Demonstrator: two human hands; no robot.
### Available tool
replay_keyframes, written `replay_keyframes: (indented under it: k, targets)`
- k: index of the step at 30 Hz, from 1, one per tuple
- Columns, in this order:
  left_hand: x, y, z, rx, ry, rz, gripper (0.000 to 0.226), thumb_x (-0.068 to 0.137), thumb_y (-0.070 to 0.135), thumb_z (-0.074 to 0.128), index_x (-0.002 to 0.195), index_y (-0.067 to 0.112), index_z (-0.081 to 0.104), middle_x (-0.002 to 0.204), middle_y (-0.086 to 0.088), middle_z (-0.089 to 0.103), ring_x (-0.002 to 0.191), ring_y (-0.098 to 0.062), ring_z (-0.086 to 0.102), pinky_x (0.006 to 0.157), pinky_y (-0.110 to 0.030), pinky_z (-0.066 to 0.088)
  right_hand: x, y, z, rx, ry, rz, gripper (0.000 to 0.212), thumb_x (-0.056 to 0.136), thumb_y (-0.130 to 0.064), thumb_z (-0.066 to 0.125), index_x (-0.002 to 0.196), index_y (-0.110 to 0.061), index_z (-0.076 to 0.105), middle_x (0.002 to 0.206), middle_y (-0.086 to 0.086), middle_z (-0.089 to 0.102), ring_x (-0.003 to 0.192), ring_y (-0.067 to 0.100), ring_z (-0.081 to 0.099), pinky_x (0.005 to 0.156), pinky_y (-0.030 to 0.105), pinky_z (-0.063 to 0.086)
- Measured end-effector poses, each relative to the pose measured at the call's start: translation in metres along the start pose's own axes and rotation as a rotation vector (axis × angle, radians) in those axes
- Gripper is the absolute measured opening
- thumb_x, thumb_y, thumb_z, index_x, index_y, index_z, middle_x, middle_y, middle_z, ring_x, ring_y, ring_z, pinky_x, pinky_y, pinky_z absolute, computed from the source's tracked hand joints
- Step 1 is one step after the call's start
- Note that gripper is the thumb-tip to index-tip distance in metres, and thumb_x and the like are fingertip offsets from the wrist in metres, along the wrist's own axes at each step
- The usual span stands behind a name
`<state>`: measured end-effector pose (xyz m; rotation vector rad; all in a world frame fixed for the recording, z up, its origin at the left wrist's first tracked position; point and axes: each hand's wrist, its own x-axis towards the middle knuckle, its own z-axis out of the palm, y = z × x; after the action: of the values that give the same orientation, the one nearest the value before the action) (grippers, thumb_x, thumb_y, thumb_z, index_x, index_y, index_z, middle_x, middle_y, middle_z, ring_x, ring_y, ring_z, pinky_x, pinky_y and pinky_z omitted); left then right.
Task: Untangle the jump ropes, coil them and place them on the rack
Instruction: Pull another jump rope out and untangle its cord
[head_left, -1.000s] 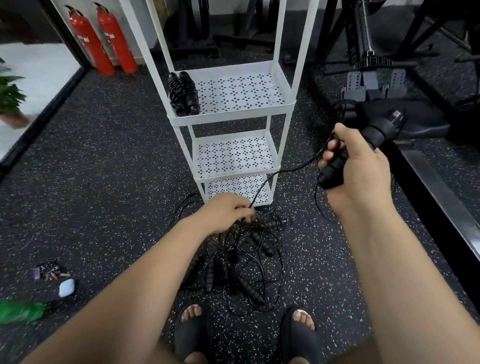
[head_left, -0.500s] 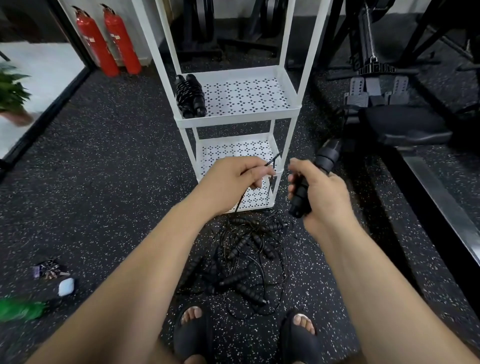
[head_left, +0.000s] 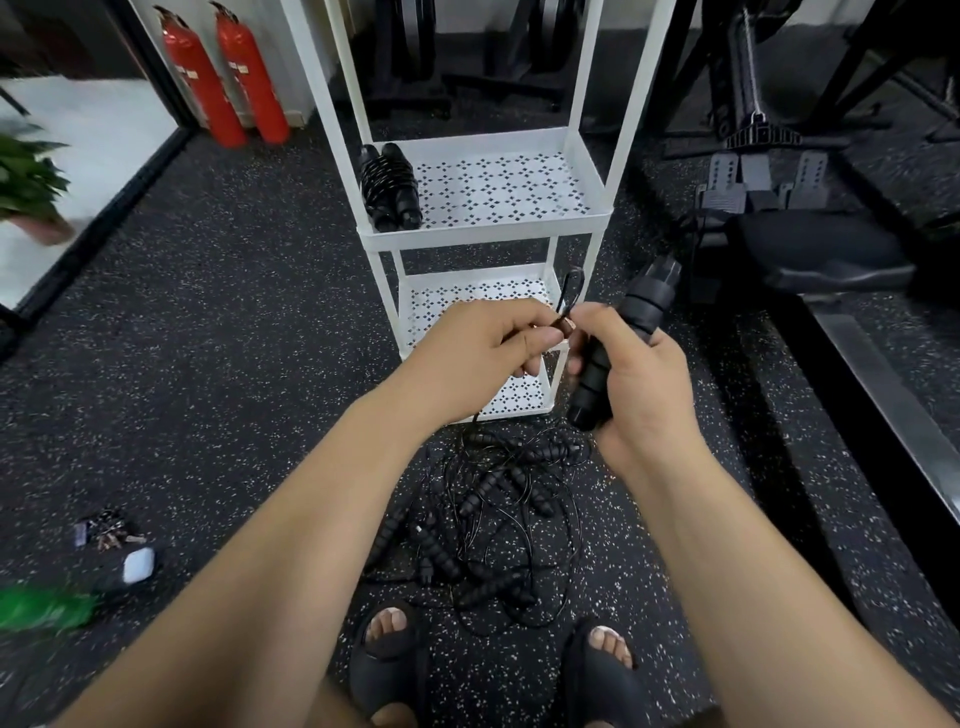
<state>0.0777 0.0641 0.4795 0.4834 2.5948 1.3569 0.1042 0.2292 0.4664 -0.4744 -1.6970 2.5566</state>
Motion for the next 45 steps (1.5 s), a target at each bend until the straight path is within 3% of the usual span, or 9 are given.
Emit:
replay_keyframes:
  k: [7,9,11,14,19,28,33,38,45]
  targets:
    - [0.000,-0.011,0.006,0.003,-0.129,-0.043,0.009,0.104,0.042,0.066,0.101,0.046,0.073,0.085,0.012,0.077,0.089,-0.032,0.075,0.092,-0.055,0.061,0.008,-0.006,-0.007,-0.029,0.001,-0.005,0.015,0.092,-0.007,0.078,0.085,-0.012,0.066,0.069,0.004,0.062,0.056,0.014,0.052,0.055,0.028,0.045]
    - [0.001,-0.023,0.011,0.009,-0.163,-0.081,0.009,0.101,0.039,0.071,0.108,0.044,0.075,0.085,0.013,0.078,0.083,-0.020,0.076,0.089,-0.042,0.062,0.011,-0.013,-0.011,0.041,0.004,-0.003,0.015,0.094,-0.006,0.077,0.089,-0.012,0.064,0.071,0.003,0.063,0.056,0.014,0.052,0.055,0.027,0.045]
    - [0.002,-0.042,0.017,0.040,-0.202,-0.144,0.013,0.101,0.035,0.071,0.112,0.041,0.075,0.085,0.011,0.079,0.066,-0.007,0.065,0.067,-0.026,0.054,0.014,-0.022,-0.015,0.107,0.023,-0.005,0.017,0.095,-0.007,0.076,0.089,-0.014,0.061,0.072,0.002,0.063,0.056,0.013,0.051,0.055,0.026,0.045]
    - [0.004,-0.081,0.026,0.134,-0.258,-0.251,0.012,0.102,0.031,0.069,0.112,0.037,0.075,0.084,0.010,0.079,0.051,0.001,0.048,0.050,-0.018,0.039,0.017,-0.032,-0.023,0.176,0.062,-0.021,0.020,0.096,-0.007,0.074,0.086,-0.015,0.059,0.071,0.001,0.063,0.055,0.011,0.051,0.056,0.025,0.043]
    - [0.006,-0.136,0.033,0.167,-0.242,-0.388,0.010,0.101,0.026,0.071,0.102,0.034,0.076,0.070,0.018,0.070,0.067,-0.012,0.056,0.061,-0.027,0.044,0.020,-0.041,-0.030,0.206,0.117,-0.041,0.019,0.098,-0.009,0.071,0.086,-0.017,0.059,0.070,-0.002,0.063,0.055,0.010,0.051,0.056,0.024,0.043]
    - [-0.006,-0.189,0.048,0.315,-0.272,-0.519,0.003,0.098,0.033,0.077,0.096,0.031,0.077,0.092,0.007,0.070,0.083,-0.014,0.062,0.069,-0.027,0.048,0.022,-0.045,-0.036,0.223,0.149,-0.066,0.020,0.097,-0.008,0.072,0.083,-0.017,0.061,0.073,0.000,0.063,0.058,0.012,0.051,0.057,0.025,0.042]
    - [-0.007,-0.201,0.050,0.331,-0.259,-0.558,0.011,0.093,0.041,0.081,0.092,0.029,0.081,0.096,0.001,0.079,0.099,-0.023,0.074,0.094,-0.039,0.059,0.023,-0.045,-0.037,0.229,0.164,-0.061,0.018,0.097,-0.008,0.072,0.086,-0.016,0.060,0.072,0.000,0.063,0.057,0.011,0.051,0.057,0.024,0.043]
    - [-0.004,-0.204,0.047,0.309,-0.245,-0.555,0.014,0.094,0.047,0.079,0.093,0.033,0.083,0.099,-0.002,0.081,0.081,-0.021,0.070,0.092,-0.044,0.062,0.026,-0.042,-0.040,0.245,0.176,-0.039,0.016,0.097,-0.011,0.072,0.087,-0.015,0.060,0.075,0.000,0.065,0.058,0.011,0.054,0.058,0.024,0.044]
    - [0.011,-0.141,0.020,0.290,-0.169,-0.415,0.018,0.100,0.042,0.072,0.114,0.034,0.080,0.103,0.005,0.077,0.065,-0.011,0.057,0.064,-0.027,0.047,0.032,-0.025,-0.041,0.243,0.235,0.011,0.013,0.097,-0.014,0.072,0.104,-0.011,0.062,0.082,0.003,0.071,0.063,0.013,0.062,0.057,0.024,0.046]
